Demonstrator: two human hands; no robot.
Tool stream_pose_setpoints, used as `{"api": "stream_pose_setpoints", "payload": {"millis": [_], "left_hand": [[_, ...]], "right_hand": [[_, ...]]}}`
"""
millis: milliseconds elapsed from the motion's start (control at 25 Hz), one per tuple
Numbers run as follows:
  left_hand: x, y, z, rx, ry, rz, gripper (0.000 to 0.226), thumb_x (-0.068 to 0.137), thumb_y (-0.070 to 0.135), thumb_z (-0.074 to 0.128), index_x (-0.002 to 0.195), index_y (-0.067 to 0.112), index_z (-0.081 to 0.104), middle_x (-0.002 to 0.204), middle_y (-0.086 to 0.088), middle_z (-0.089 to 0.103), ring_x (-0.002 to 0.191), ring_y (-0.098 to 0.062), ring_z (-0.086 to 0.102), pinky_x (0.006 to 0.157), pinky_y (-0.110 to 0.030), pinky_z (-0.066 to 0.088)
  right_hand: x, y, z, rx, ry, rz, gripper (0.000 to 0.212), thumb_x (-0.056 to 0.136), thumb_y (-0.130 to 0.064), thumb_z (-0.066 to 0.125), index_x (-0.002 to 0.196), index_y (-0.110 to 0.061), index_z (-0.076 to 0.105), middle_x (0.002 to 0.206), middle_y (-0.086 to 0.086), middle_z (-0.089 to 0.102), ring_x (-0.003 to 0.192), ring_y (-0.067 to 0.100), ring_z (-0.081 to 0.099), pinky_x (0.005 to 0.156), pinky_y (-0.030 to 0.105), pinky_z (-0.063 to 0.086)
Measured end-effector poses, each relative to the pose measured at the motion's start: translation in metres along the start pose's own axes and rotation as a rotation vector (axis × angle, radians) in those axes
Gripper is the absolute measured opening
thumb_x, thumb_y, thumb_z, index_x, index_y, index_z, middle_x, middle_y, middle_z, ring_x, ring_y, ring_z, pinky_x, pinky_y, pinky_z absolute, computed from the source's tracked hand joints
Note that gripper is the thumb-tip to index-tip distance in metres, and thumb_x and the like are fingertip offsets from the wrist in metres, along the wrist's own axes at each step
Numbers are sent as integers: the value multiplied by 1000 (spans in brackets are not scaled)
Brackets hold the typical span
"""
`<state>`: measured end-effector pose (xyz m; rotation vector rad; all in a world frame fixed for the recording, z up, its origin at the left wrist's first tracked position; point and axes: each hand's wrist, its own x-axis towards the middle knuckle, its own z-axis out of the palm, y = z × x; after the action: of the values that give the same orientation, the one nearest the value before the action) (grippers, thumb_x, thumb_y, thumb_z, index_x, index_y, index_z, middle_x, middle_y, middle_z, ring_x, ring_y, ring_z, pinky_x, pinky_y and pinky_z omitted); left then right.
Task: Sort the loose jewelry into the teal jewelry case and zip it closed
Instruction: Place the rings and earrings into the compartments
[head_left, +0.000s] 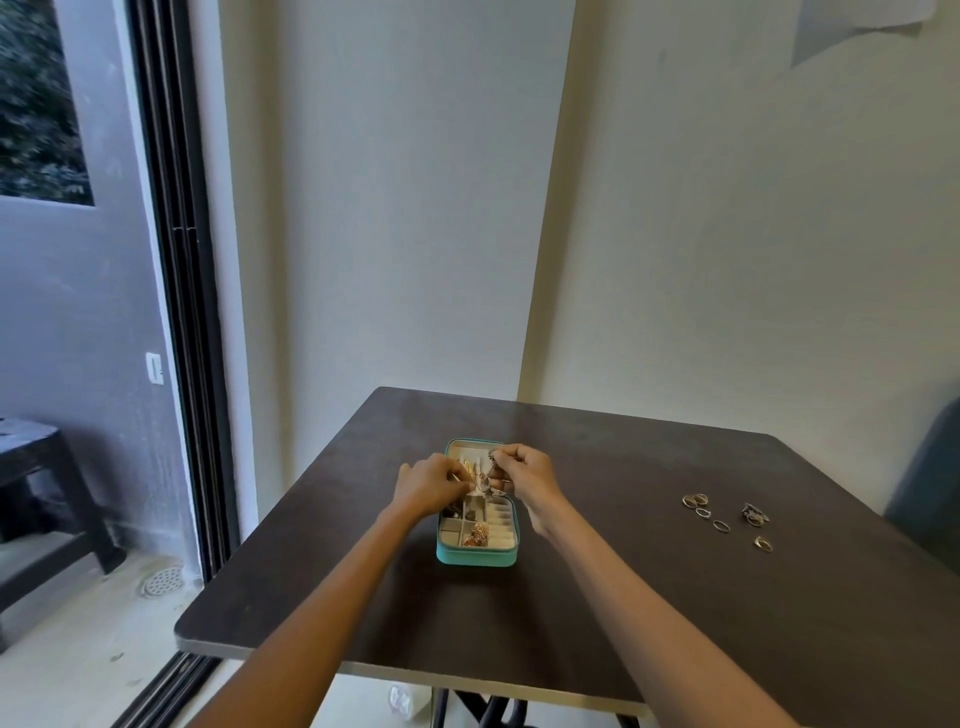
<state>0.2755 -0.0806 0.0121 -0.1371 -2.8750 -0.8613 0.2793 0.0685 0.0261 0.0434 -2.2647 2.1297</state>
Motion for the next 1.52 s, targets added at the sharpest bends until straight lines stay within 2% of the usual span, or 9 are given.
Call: {"api": "stream_pose_setpoints", "payload": {"millis": [120,240,360,560,720,960,1080,1360,1520], "left_hand": [[1,2,-4,-114,64,-50,17,94,36,49,90,28,64,82,6,72,88,-11,65,100,-40,40],[-2,3,-2,-261,110,-103,18,96,31,44,102,25,60,73,7,72,84,-9,66,98,-39,43],[-4,1,1,-239,122,-118,21,97,31,42,108,23,58,72,7,71,82,-8,65,96,-39,45],[-1,8,-2,-164,126,-78,20,97,29,40,105,24,57,77,7,70,85,-12,64,98,-40,42],[2,12,0,-90,122,-57,23,97,30,37,107,24,57,91,4,70,88,-16,65,99,-42,42],[13,40,10,-200,143,-11,21,97,28,42,107,19,59,104,-2,68,97,-20,61,96,-40,43],[18,76,27,-329,124,58,20,94,17,48,110,14,60,103,-4,65,92,-15,57,84,-30,45],[21,213,140,-447,-121,232,27,91,11,54,117,8,58,117,-7,62,105,-18,58,88,-25,43],[32,265,191,-431,-216,252,28,90,8,52,117,9,60,121,-8,58,105,-21,60,93,-26,44]], "right_hand": [[1,6,5,-78,-57,25,10,93,-11,56,94,-8,66,80,4,65,68,12,61,69,25,56],[6,14,10,-244,-22,22,9,89,-16,62,90,-13,70,93,5,72,85,16,68,83,34,57],[8,19,12,-324,27,19,9,87,-19,64,84,-14,71,96,4,72,94,18,67,88,36,55],[10,19,11,-688,8,-63,12,87,-22,66,93,-13,71,98,3,70,96,17,63,86,35,52],[9,16,13,-790,15,-103,15,88,-25,66,95,-13,73,100,5,70,97,20,63,77,32,49],[10,13,-2,-631,83,-79,24,93,-33,55,92,-13,70,97,6,70,94,22,63,78,35,48],[9,13,-32,-567,200,-81,27,97,-34,47,97,-14,65,100,5,67,94,22,61,72,33,45],[-2,43,-203,-646,638,14,19,93,-22,49,99,-18,66,106,4,65,98,23,60,72,30,44],[-8,57,-289,-634,777,88,14,93,-18,52,97,-19,65,109,5,63,98,21,60,79,33,48]]}}
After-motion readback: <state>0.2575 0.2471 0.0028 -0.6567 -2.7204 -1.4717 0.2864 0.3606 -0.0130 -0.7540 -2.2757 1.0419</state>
